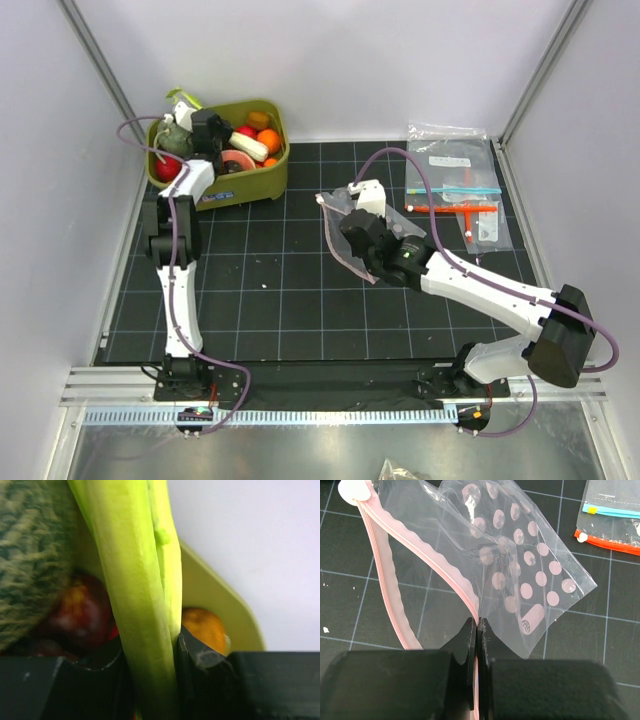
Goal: Place the food in the zip-top bag and seal the zipper
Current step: Pick up the fake vegetable from the bin, then place the fake vegetable in the zipper food storage bag.
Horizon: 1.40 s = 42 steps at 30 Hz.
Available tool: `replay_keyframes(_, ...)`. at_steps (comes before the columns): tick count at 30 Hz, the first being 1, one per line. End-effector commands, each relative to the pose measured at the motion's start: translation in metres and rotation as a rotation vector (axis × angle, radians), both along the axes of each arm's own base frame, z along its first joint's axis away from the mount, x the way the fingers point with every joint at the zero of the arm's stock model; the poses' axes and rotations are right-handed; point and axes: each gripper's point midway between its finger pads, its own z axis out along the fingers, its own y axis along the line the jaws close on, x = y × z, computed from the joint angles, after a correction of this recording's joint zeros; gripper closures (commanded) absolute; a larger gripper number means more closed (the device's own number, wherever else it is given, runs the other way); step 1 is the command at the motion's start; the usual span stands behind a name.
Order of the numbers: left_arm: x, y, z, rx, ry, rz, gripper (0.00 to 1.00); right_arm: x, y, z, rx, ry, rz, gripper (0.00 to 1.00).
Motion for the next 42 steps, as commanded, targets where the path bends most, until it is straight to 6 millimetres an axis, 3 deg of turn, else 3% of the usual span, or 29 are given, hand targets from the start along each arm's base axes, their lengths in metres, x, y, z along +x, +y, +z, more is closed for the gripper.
replay_keyframes(1,-0.006,-0.032,0.101,-0.091,-0.202,-0.156,0.78,0.003,-0.004,0.022,0.063,-0.058,-0.024,0.99)
replay_keyframes(2,-0.008,-0.036,0.102,-0.094,-0.183,-0.181,0.78,0.002,-0.006,0.022,0.060,-0.059,-0.027,0.99)
replay_keyframes(6,-0.024,-0.051,0.141,-0.101,-0.226,-0.265,0.78,0.002,-0.011,0.027,0.086,-0.082,-0.033,0.99)
replay_keyframes(9,-0.033,-0.060,0.156,-0.101,-0.227,-0.324,0.82,0.003,-0.011,0.025,0.091,-0.075,-0.032,0.99)
replay_keyframes(10,-0.038,-0.066,0.170,-0.098,-0.240,-0.357,0.84,0.003,-0.010,0.025,0.101,-0.072,-0.029,0.99)
replay_keyframes(12,-0.047,-0.070,0.171,-0.113,-0.218,-0.379,0.88,0.003,-0.003,0.020,0.114,-0.048,-0.002,0.99)
replay_keyframes(14,-0.062,-0.081,0.187,-0.152,-0.233,-0.403,0.88,0.004,-0.001,0.017,0.126,-0.032,0.005,0.99)
replay_keyframes(16,-0.072,-0.101,0.184,-0.187,-0.216,-0.451,0.89,0.004,0.001,0.017,0.142,-0.019,0.017,0.99)
replay_keyframes(17,-0.084,-0.112,0.199,-0.207,-0.231,-0.487,0.90,0.003,0.001,0.017,0.148,-0.017,0.021,0.99)
replay_keyframes(18,-0.092,-0.131,0.194,-0.214,-0.214,-0.521,0.90,0.004,0.000,0.019,0.158,-0.021,0.020,0.99)
replay_keyframes(19,-0.106,-0.139,0.212,-0.205,-0.241,-0.538,0.90,0.004,-0.002,0.017,0.158,-0.020,0.014,0.99)
replay_keyframes(23,-0.143,-0.181,0.213,-0.226,-0.232,-0.617,0.97,0.009,-0.010,0.017,0.182,-0.021,-0.018,0.99)
replay_keyframes(24,-0.161,-0.193,0.212,-0.280,-0.222,-0.649,1.00,0.010,-0.009,0.016,0.204,-0.015,-0.023,0.99)
replay_keyframes(26,-0.181,-0.203,0.228,-0.322,-0.284,-0.688,1.00,0.013,-0.010,0.012,0.220,0.002,-0.027,0.99)
replay_keyframes(27,-0.202,-0.209,0.225,-0.350,-0.281,-0.714,1.00,0.012,-0.008,0.010,0.236,0.015,-0.026,0.99)
replay_keyframes(28,-0.217,-0.212,0.241,-0.377,-0.341,-0.732,1.00,0.011,-0.004,0.008,0.251,0.033,-0.006,0.99)
replay_keyframes(31,-0.272,-0.212,0.253,-0.373,-0.415,-0.753,1.00,0.013,-0.002,0.006,0.286,0.052,-0.009,0.99)
replay_keyframes(32,-0.283,-0.211,0.233,-0.349,-0.387,-0.743,1.00,0.012,0.001,0.005,0.301,0.064,0.005,0.99)
replay_keyframes(33,-0.316,-0.208,0.259,-0.322,-0.464,-0.755,1.00,0.011,0.002,0.005,0.310,0.070,0.010,0.99)
replay_keyframes(34,-0.323,-0.201,0.256,-0.242,-0.493,-0.706,1.00,0.011,0.004,0.004,0.322,0.079,0.014,0.99)
replay_keyframes(35,-0.335,-0.198,0.238,-0.207,-0.477,-0.691,1.00,0.008,0.010,0.006,0.342,0.095,0.044,0.99)
replay_keyframes(36,-0.350,-0.204,0.237,-0.172,-0.493,-0.701,1.00,0.004,0.014,0.005,0.353,0.114,0.061,0.99)
replay_keyframes(37,-0.364,-0.191,0.248,-0.108,-0.550,-0.648,1.00,0.002,0.018,0.008,0.370,0.129,0.075,0.99)
replay_keyframes(38,-0.371,-0.189,0.243,-0.070,-0.554,-0.633,1.00,-0.002,0.022,0.008,0.383,0.147,0.095,0.99)
replay_keyframes(39,-0.380,-0.198,0.225,-0.039,-0.532,-0.652,1.00,-0.007,0.030,0.012,0.417,0.161,0.137,0.99)
replay_keyframes(40,-0.389,-0.195,0.228,-0.008,-0.556,-0.645,1.00,-0.008,0.032,0.016,0.434,0.157,0.149,0.99)
replay_keyframes(42,-0.394,-0.194,0.202,0.110,-0.531,-0.629,1.00,-0.011,0.035,0.021,0.469,0.139,0.169,0.99)
